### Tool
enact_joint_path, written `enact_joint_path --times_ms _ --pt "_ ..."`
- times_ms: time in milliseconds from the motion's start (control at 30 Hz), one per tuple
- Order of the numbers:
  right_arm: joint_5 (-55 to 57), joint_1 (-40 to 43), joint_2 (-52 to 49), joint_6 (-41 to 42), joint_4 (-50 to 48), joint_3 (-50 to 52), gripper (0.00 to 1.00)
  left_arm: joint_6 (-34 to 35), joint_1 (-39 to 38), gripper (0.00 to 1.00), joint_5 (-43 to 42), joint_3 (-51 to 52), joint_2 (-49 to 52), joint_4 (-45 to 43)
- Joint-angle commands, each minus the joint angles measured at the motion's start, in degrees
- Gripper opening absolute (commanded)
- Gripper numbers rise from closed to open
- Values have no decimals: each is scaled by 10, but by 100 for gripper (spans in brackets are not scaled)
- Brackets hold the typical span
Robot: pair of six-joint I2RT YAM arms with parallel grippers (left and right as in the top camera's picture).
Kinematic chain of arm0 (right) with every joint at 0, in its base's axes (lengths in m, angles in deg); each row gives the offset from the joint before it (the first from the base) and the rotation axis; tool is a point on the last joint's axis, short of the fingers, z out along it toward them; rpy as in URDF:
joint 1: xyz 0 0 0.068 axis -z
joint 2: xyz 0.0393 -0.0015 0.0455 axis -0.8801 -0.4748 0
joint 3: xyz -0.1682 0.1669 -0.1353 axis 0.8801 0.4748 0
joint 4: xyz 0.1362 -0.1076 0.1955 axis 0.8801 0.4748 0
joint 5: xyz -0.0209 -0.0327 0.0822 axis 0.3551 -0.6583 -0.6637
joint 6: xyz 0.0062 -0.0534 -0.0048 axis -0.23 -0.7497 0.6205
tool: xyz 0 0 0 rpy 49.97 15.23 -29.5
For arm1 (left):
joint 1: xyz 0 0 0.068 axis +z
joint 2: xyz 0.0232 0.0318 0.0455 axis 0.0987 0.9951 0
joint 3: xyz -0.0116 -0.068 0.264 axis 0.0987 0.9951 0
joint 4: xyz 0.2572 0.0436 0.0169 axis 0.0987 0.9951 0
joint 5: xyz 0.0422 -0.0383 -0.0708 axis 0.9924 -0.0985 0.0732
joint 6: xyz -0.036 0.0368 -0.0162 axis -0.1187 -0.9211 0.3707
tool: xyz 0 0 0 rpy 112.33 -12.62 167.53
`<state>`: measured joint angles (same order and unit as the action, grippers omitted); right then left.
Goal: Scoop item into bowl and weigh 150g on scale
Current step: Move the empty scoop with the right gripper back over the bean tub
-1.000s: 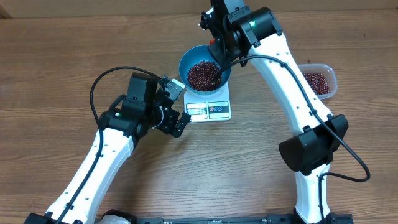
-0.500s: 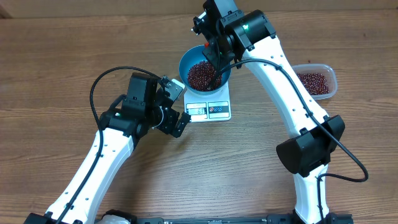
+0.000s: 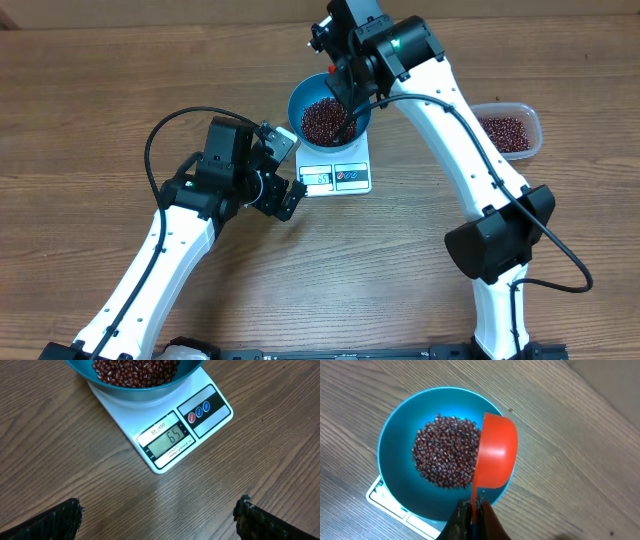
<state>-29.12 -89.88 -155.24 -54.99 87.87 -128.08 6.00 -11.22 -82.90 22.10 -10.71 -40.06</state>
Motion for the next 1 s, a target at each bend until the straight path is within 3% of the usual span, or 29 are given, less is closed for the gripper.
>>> enact_joint_path --times_ms 0,467,567,967 --pt "-11 34 35 25 2 -16 4 6 0 99 -1 1 4 0" --pt "-36 286 110 45 107 -15 4 6 0 99 -1 1 4 0" --pt "-70 330 102 16 141 -14 4 6 0 99 -1 1 4 0" --pt "-70 373 57 -13 192 26 4 6 0 100 -1 1 4 0"
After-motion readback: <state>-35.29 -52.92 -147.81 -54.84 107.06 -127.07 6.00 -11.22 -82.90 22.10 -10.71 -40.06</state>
